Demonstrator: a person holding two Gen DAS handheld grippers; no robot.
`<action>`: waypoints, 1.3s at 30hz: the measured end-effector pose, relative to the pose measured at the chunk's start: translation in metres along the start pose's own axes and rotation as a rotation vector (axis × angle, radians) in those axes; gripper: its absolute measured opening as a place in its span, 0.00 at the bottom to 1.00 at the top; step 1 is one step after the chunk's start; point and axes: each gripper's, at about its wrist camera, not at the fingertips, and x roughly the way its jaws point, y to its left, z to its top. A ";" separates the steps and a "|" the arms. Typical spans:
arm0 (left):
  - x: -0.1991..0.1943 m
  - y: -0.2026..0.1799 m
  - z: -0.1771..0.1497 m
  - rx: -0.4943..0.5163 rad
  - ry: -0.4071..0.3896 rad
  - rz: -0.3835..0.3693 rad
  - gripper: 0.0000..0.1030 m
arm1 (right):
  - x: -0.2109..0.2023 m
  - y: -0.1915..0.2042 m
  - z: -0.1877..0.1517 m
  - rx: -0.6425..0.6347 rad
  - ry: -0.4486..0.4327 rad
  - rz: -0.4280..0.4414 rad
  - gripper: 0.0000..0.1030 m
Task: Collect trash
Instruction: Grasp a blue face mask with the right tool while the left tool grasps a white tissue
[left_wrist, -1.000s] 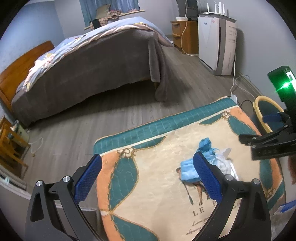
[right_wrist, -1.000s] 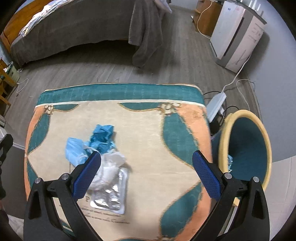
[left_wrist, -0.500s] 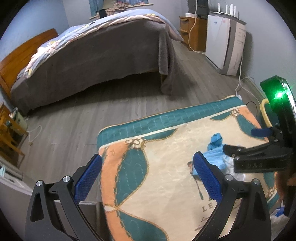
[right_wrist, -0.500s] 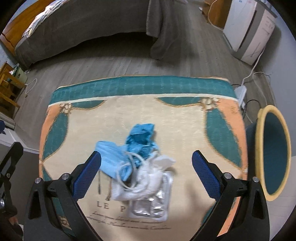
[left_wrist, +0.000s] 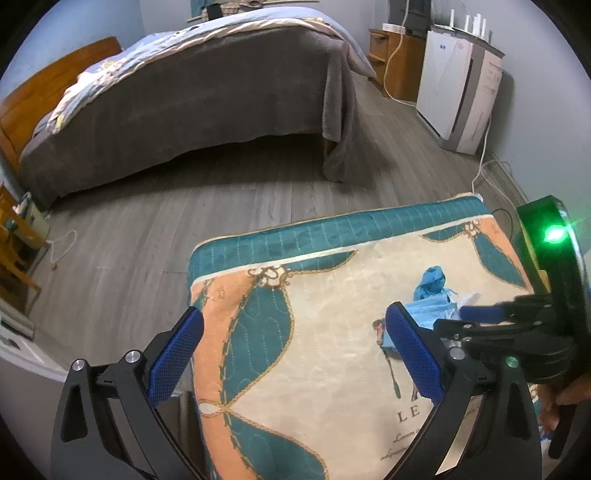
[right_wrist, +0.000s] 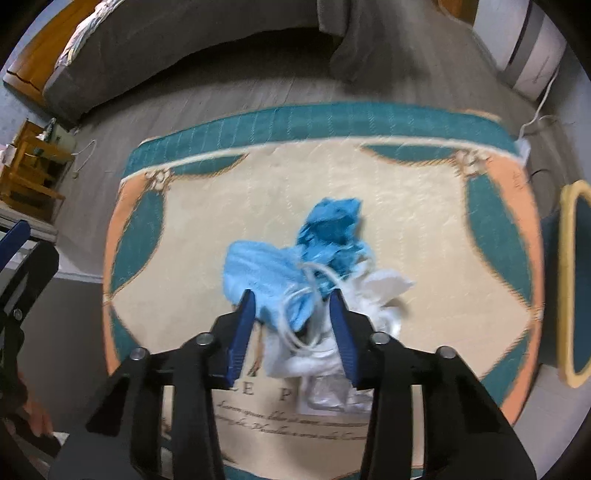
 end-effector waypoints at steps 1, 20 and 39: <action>0.000 -0.002 -0.001 0.011 0.000 0.005 0.95 | 0.000 0.001 0.000 0.000 0.000 0.008 0.05; 0.047 -0.085 -0.026 0.198 0.102 -0.050 0.95 | -0.104 -0.066 0.007 0.072 -0.270 -0.056 0.03; 0.072 -0.158 -0.037 0.217 0.104 -0.186 0.92 | -0.100 -0.130 -0.001 0.084 -0.228 -0.152 0.03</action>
